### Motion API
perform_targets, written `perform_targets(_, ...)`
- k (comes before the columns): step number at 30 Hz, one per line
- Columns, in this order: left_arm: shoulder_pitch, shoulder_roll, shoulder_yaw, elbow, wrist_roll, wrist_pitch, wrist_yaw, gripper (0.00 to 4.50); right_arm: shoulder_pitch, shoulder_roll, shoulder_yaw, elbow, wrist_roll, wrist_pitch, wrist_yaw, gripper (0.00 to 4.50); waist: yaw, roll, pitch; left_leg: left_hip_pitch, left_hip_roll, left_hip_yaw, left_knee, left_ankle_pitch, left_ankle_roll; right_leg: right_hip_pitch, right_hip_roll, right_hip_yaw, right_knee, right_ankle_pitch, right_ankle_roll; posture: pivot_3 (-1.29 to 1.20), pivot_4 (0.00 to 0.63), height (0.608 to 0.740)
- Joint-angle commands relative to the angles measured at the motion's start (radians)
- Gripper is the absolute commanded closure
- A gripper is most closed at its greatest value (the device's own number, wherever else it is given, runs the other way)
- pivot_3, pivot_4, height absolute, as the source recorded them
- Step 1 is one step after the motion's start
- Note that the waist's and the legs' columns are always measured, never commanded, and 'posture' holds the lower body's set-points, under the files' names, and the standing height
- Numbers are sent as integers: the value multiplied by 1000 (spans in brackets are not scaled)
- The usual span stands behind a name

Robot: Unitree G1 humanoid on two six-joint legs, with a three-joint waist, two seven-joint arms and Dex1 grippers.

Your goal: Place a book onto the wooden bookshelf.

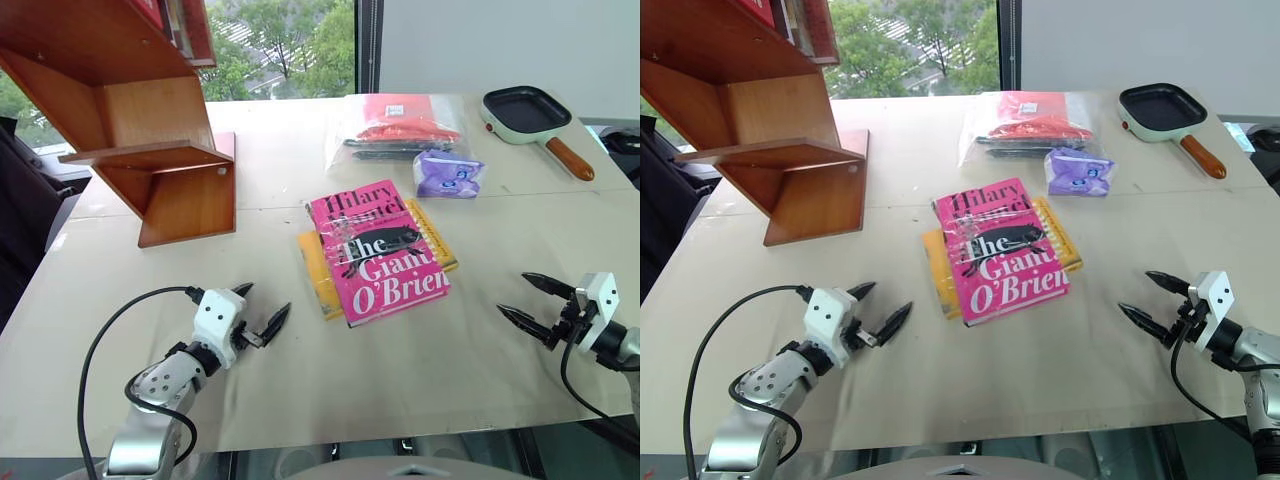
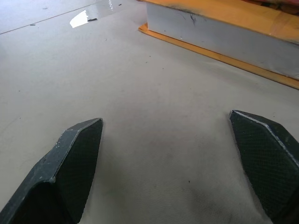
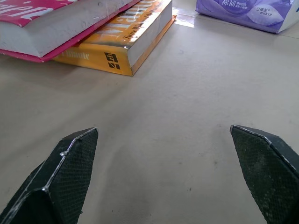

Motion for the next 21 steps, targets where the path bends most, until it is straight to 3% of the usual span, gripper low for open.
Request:
perform_targets(1, 57, 32, 36, -4, -8, 32, -24, 51, -18, 0, -15, -29, 6, -22, -5, 0, 0, 0, 0, 0, 0, 0, 0, 0, 0, 0, 0, 0, 0, 0, 0, 0, 150, 740)
perform_targets(21, 126, 52, 100, -72, -41, 33, -37, 51, -165, 5, 49, 137, -71, -75, 10, 0, -1, -5, 3, 0, 1, 5, -1, 0, 0, -2, -1, 4, 0, 0, 0, 0, 150, 740)
